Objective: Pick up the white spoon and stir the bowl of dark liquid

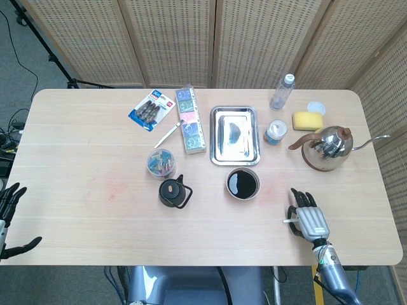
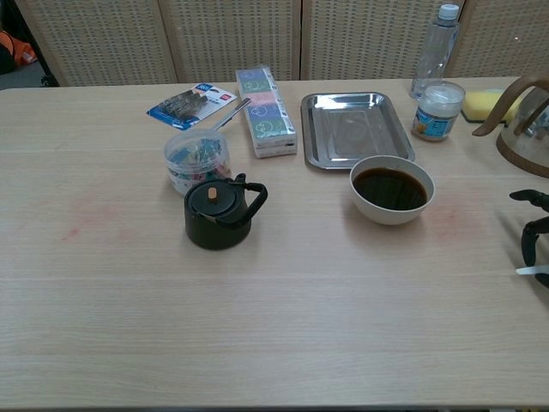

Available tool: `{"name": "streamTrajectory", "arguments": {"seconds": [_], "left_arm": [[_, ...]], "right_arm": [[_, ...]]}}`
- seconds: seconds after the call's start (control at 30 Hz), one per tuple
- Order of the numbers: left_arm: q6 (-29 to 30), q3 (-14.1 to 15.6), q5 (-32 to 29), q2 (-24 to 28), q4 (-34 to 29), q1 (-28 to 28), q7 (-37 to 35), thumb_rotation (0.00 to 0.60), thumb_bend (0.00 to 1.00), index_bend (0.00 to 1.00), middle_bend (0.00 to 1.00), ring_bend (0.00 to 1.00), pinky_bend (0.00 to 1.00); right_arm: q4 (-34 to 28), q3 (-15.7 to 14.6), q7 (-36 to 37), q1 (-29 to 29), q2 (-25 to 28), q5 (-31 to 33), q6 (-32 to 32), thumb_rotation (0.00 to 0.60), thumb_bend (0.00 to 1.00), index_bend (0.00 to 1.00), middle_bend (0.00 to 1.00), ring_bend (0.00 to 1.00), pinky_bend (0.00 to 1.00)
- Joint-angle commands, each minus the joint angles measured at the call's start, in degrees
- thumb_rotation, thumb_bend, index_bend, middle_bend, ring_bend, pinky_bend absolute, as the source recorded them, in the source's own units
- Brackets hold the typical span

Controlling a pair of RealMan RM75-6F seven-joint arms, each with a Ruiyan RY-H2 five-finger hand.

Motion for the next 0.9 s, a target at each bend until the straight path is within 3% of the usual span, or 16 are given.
{"name": "streamTrajectory", "arguments": {"seconds": [0.03, 0.2, 0.37, 0.63, 0.9], "left_arm": [[-0.03, 0.02, 0.02, -0.02, -0.02, -0.01, 0.07, 0.6, 0.0, 0.0, 0.0, 0.0, 0.0], [0.02, 0.11, 0.19, 0.01, -0.06, 0.02, 0.01, 0.6, 0.0, 0.0, 0.0, 0.0, 0.0], [-0.26, 0.14, 0.1, 0.1, -0.07, -0.09, -0.19, 0.6, 0.0, 0.0, 0.0, 0.0, 0.0], [-0.9, 0.11, -0.25, 0.07, -0.33, -0.37, 0.18, 0.6, 0.0, 0.0, 0.0, 0.0, 0.0], [-1.11, 0.14, -0.35, -0.08, -0.48, -0.43, 0.71, 0.6, 0.0, 0.0, 0.0, 0.0, 0.0]], "right_arm": [[-2.4, 0.23, 1.77, 0.01, 1.5, -1.67, 1.66, 0.6, 0.44, 0.56, 0.0, 0.0, 0.0], [-7.92, 1.56, 3.05, 0.81, 4.56, -4.06, 4.21, 0.6, 0.44, 0.56, 0.0, 0.0, 0.0], [-13.8, 4.22, 3.51, 2.5, 7.36, -2.63, 3.13, 0.6, 0.44, 0.57, 0.0, 0.0, 0.0], [-26.44, 9.63, 11.67, 6.99, 13.63, 3.38, -4.89, 0.6, 0.45, 0.57, 0.0, 0.0, 0.0], [-30.7, 14.82, 12.61, 11.87, 14.43, 9.67, -9.44, 0.6, 0.45, 0.57, 0.0, 0.0, 0.0]]}}
